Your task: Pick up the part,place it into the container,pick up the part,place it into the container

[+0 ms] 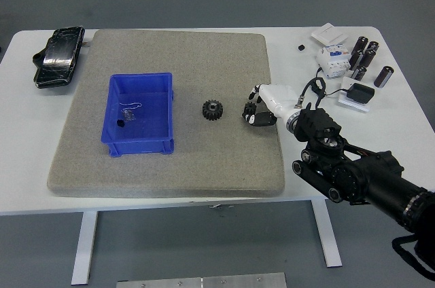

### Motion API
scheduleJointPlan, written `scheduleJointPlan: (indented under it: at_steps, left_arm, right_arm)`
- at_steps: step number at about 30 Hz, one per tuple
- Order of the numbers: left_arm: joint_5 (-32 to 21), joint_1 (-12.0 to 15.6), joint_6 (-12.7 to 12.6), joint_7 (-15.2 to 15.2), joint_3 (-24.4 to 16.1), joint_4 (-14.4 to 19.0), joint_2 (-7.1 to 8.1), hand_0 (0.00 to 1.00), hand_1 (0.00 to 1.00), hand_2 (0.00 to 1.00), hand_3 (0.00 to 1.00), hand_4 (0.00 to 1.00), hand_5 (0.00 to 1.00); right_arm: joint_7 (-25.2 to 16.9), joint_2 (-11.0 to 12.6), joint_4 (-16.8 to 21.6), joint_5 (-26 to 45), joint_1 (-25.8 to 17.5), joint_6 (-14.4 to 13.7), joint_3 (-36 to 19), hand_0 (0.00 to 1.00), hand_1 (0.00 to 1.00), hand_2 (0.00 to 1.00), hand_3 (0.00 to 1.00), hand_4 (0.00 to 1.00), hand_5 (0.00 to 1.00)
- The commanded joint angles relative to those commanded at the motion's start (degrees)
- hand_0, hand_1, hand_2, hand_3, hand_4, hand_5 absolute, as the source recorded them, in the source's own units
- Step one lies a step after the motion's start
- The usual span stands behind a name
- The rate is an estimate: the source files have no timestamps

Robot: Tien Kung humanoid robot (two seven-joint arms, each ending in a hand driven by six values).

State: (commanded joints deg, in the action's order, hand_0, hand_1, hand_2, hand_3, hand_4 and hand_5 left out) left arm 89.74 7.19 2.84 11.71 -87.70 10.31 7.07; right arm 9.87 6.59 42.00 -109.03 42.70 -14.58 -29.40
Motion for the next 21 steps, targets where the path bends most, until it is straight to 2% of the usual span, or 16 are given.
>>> scheduleJointPlan:
  at_steps: [5, 6, 11, 12, 21]
  left_arm:
    - [-0.18, -0.07, -0.01, -0.09, 0.07, 0.00, 0.03, 0.663, 0.619, 0.574, 0.580, 0.681, 0.463]
    - [-0.25, -0.12, -0.02, -0.14, 0.09, 0.00, 0.04, 0.663, 0.619, 0.574, 0.580, 0.681, 0.463]
    - [-0.74, -0.28, -0.08, -0.34, 0.18, 0.00, 0.10, 0.663, 0.619, 0.574, 0.580, 0.681, 0.463]
    - [-0.77, -0.30, -0.10, -0.35, 0.16, 0.00, 0.11, 0.662, 0.619, 0.574, 0.579, 0.681, 0.465]
    - [-1.26, -0.41, -0.18, -0.52, 0.22, 0.00, 0.18, 0.662, 0.619, 0.574, 0.579, 0.680, 0.465]
  right_arm:
    - [-0.41, -0.21, -0.22, 0.47, -0.03, -0.95, 0.46, 0.327, 0.461, 0.452, 0.664, 0.647, 0.375]
    - [-0.49, -0.28, -0.26, 0.66, -0.04, -1.14, 0.63, 0.321, 0.446, 0.403, 0.651, 0.631, 0.367]
    - [-0.80, -0.52, -0.33, 1.59, -0.08, -1.64, 1.71, 0.321, 0.446, 0.403, 0.651, 0.631, 0.367]
    - [-0.88, -0.55, -0.28, 1.77, -0.09, -1.76, 1.92, 0.321, 0.441, 0.376, 0.641, 0.627, 0.360]
    - [-1.84, -0.73, -0.20, 2.86, 0.03, -3.11, 2.88, 0.322, 0.440, 0.375, 0.627, 0.621, 0.354]
